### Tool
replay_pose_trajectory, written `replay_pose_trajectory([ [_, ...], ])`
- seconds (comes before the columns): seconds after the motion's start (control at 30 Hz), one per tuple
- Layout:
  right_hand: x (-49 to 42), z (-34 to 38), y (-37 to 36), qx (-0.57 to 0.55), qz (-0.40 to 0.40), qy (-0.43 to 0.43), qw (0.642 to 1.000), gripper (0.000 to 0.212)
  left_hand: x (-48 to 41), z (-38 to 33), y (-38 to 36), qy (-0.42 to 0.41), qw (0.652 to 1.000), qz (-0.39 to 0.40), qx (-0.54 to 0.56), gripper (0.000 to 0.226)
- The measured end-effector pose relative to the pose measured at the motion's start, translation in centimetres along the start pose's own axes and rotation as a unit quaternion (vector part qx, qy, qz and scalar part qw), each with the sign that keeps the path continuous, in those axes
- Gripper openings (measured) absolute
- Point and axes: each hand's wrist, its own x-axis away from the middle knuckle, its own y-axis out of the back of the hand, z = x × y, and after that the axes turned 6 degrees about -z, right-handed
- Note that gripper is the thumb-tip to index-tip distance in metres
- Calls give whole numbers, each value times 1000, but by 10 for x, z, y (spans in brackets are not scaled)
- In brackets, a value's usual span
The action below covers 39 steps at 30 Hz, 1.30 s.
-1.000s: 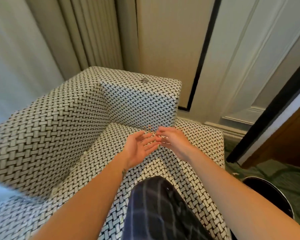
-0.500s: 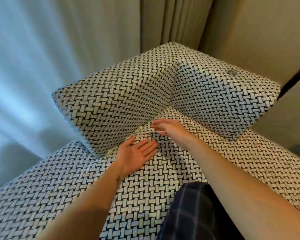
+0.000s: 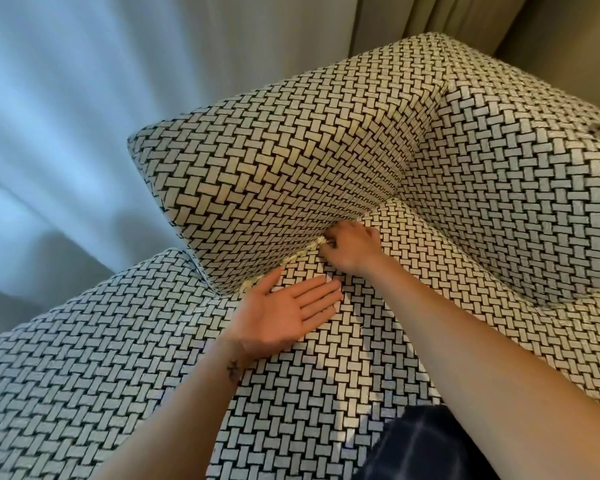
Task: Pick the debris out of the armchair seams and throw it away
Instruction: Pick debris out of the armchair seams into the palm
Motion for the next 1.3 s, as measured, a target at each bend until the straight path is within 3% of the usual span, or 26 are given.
replay_pose_trajectory([
  [0.1, -5, 4, -4, 63, 13, -5, 998, 61, -4, 2, -2, -4, 1000, 1, -9, 75],
  [0.23, -15, 16, -10, 61, 58, -71, 994, 85, -11, 2, -5, 6, 999, -6, -51, 74],
  [0.37, -21, 26, -20, 51, 41, -108, 992, 100, -11, 0, -4, 21, 999, 13, -40, 78],
  [0.63, -24, 6, -25, -36, -14, -97, 995, 66, -16, -2, -1, 33, 999, 32, -27, 76],
  [0.87, -26, 13, -23, 2, 18, -108, 994, 72, -18, -3, 1, 39, 998, 55, -20, 76],
  [1.1, -18, 0, -41, -114, -135, -70, 982, 38, -17, -2, -2, 29, 997, 71, -13, 77],
  [1.2, -18, -2, -39, -118, -144, -64, 980, 41, -16, -3, -2, 26, 997, 67, -20, 77],
  [1.3, -19, 5, -39, -49, -84, -71, 993, 59, -17, -3, -1, 25, 997, 68, -14, 77],
])
